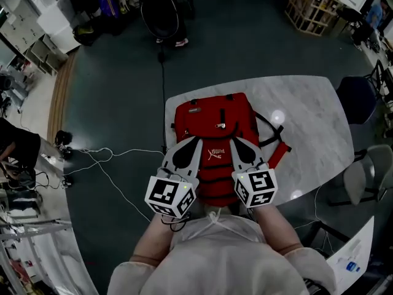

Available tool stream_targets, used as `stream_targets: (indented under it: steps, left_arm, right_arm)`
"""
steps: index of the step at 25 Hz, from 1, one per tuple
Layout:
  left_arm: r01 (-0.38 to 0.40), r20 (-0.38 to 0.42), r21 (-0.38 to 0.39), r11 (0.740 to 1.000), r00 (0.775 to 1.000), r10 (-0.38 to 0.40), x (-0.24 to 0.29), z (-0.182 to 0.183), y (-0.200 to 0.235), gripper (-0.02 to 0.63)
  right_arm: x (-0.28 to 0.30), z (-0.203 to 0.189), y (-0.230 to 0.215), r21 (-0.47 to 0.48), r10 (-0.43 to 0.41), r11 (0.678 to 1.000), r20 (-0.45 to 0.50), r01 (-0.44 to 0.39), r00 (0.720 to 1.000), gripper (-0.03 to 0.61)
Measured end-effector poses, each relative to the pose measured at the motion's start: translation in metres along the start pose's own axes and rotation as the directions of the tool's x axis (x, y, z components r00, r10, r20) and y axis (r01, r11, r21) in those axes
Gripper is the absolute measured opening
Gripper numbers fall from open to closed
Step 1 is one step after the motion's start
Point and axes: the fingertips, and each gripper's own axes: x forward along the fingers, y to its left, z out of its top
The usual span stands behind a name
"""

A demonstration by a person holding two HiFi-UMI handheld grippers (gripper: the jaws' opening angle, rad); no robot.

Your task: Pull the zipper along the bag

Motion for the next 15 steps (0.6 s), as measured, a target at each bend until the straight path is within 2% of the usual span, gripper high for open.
stream_targets:
  steps: [6, 15]
  left_arm:
    - [-0.005, 0.033, 0.028, 1.000, 0.999, 0.004, -0.003, 0.019, 0.002, 0.020]
    - [-0.023, 0.055, 0.049, 0.999, 0.998, 0.020, -0.005, 0.025, 0.006, 0.020]
  right_arm:
    - [-0.006, 0.032, 0.011, -0.038, 0.005, 0.999, 0.063, -0.003, 0.998, 0.026]
    - [-0.006, 0.043, 0.017, -0.041, 0.007, 0.999, 0.084, -0.004, 0.996, 0.025]
